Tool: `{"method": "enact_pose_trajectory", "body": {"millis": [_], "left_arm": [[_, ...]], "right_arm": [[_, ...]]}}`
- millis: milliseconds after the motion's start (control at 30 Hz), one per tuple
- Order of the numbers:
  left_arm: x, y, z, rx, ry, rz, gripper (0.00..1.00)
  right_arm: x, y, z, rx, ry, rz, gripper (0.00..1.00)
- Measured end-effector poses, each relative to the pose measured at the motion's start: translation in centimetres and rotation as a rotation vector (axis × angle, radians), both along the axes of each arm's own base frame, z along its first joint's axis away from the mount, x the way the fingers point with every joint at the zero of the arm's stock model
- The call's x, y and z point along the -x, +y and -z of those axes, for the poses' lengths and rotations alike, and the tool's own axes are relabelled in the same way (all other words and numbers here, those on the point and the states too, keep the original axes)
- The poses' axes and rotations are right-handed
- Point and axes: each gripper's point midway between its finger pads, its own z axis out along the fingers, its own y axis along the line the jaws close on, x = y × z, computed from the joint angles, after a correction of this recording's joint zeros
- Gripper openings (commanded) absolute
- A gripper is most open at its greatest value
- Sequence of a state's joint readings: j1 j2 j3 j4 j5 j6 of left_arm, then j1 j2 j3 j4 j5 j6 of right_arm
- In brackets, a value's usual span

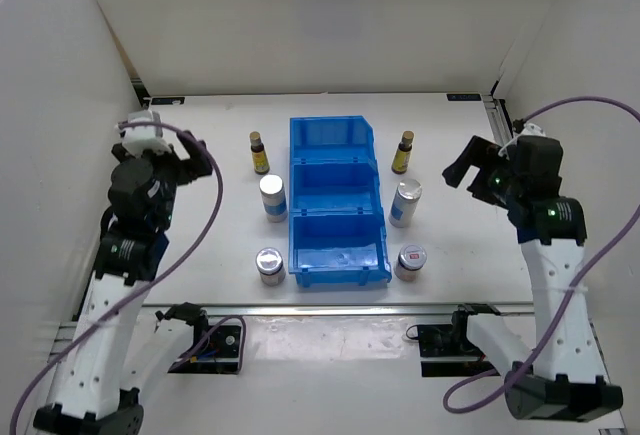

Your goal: Organize the condiment bottles

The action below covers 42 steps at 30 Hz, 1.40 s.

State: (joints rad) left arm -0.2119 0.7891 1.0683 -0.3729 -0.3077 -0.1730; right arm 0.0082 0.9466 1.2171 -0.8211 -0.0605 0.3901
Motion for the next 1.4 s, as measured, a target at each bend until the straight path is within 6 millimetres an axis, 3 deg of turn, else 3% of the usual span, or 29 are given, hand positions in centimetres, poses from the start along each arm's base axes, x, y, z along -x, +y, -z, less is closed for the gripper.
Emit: {"method": "enact_pose_trajectory", "body": {"millis": [167, 233, 367, 500, 733, 967, 1067, 1400], "left_arm": [[5.4, 1.0, 4.1, 0.03, 0.072, -0.004, 1.0], [6.4, 1.9, 5.9, 0.049, 0.12, -0.058, 1.0], [5.9, 1.5, 8.2, 0.043, 0.215, -0.063, 1.0], [5.5, -0.2, 9.9, 0.028, 0.281, 0.003, 1.0], [6.1, -0.4, 9.8, 0.037, 0.27, 0.008, 1.0], [6.2, -0.3, 9.9, 0.041, 0.268, 0.002, 1.0], [6.2, -0.2, 9.9, 0.039, 0.268, -0.008, 1.0], [6.2, 0.1, 10.4, 0.034, 0.276, -0.02, 1.0]], "right_arm": [[2.3, 0.3, -0.2, 0.002, -0.018, -0.03, 1.0], [2.8, 0.6, 0.2, 0.003, 0.007, -0.047, 1.0], [3.5, 1.6, 2.2, -0.017, 0.1, -0.105, 1.0], [4.9, 3.4, 5.9, -0.042, 0.243, -0.171, 1.0], [7.5, 6.7, 8.7, -0.007, 0.387, -0.271, 1.0], [9.3, 8.5, 13.8, 0.152, 0.61, -0.277, 0.97], [9.4, 8.6, 15.7, 0.225, 0.685, -0.244, 0.96], [9.2, 7.5, 18.2, 0.292, 0.756, -0.112, 0.89]]}}
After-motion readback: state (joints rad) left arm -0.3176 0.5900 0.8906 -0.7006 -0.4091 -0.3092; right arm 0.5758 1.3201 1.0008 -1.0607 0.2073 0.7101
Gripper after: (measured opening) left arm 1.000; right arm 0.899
